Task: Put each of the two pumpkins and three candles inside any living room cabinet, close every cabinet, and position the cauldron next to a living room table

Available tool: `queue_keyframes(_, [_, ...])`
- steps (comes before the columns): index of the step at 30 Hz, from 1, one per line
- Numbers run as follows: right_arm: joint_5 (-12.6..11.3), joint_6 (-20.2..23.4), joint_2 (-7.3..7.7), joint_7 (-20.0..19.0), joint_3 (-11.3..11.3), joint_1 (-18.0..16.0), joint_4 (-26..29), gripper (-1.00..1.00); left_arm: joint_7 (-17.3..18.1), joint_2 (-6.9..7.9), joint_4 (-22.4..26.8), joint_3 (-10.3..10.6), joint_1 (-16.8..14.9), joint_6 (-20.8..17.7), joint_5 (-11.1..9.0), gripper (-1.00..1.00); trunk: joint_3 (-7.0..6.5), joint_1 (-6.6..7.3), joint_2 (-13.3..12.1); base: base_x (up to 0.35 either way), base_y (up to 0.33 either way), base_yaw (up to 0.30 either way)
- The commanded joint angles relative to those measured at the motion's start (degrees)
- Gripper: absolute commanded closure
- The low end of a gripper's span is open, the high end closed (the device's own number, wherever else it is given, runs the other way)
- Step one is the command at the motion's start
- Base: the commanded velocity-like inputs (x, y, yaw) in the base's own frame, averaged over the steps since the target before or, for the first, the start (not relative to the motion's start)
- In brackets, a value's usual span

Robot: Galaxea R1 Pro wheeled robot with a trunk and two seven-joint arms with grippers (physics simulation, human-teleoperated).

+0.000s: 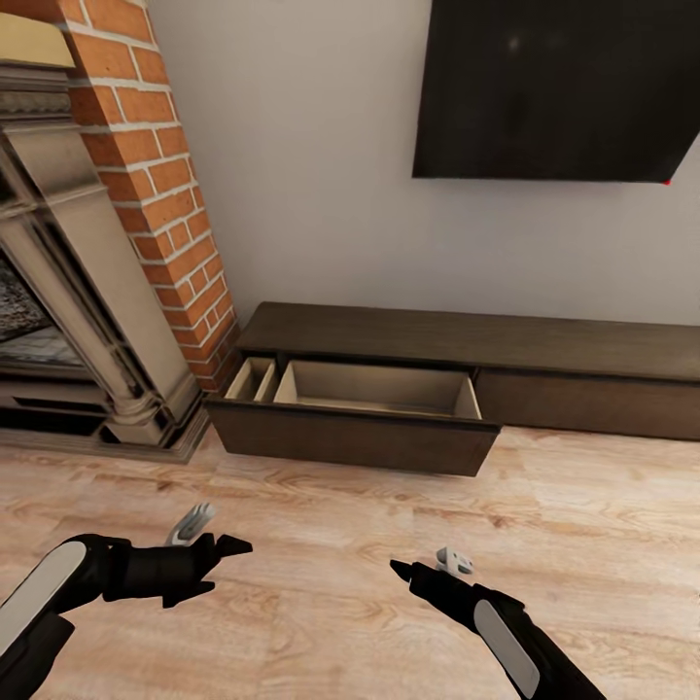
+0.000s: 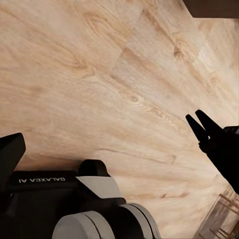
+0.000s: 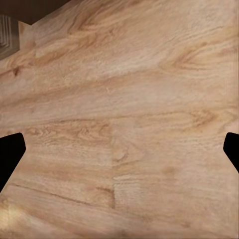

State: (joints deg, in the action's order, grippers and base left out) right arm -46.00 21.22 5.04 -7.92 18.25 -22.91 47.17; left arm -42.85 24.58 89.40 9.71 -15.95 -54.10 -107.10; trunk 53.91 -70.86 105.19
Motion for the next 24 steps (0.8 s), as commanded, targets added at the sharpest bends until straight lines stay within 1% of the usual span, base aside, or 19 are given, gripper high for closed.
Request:
queue_keyframes(1, [-0.23,0.14,0.05,0.00,0.12,-0.03,0.01,-1.00,-0.59,0.03,0.02,0.02,-0.05,0.05,-0.57,-1.00,-0.14,0.23,-0.39,-0.011,0.000,0.132])
queue_keyframes(9, [-0.16,0.14,0.05,0.09,0.12,-0.03,-0.26,-1.00,-0.58,0.03,-0.01,-0.38,-0.05,0.04,-0.60,-1.00,-1.58,1.99,-3.60,-0.003,0.000,0.238])
queue_keyframes(24, [-0.14,0.02,0.05,0.37,0.21,-0.03,-0.39,-1.00,-0.47,0.02,0.00,-0.84,-0.05,0.13,-0.57,-1.00,-1.58,1.99,-3.60,0.000,0.000,0.274])
